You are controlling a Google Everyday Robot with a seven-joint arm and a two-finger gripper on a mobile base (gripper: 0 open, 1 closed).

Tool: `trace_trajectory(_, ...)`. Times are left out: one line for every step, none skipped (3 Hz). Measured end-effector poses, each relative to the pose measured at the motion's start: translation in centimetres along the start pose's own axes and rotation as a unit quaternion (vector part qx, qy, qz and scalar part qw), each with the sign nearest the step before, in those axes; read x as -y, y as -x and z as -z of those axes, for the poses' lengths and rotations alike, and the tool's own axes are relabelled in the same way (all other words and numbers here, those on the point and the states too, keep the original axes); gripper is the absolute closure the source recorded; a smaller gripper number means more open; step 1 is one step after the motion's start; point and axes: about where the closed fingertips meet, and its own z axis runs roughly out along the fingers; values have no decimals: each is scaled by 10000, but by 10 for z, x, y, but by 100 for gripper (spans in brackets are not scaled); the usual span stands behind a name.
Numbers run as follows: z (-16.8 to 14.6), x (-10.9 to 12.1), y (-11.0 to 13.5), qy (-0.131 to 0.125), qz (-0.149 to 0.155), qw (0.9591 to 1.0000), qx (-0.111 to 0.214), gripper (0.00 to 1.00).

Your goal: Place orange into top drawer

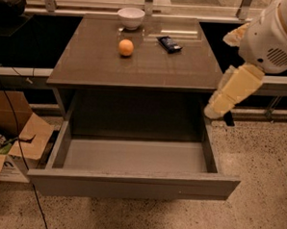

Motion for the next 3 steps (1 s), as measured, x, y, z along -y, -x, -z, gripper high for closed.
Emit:
trace_trajectory(-16,13,42,-43,-11,9981,620,0)
trace_trajectory(-68,39,105,170,136,9949,988,0)
trace_trajectory(-72,40,107,175,114,9945,1025,0)
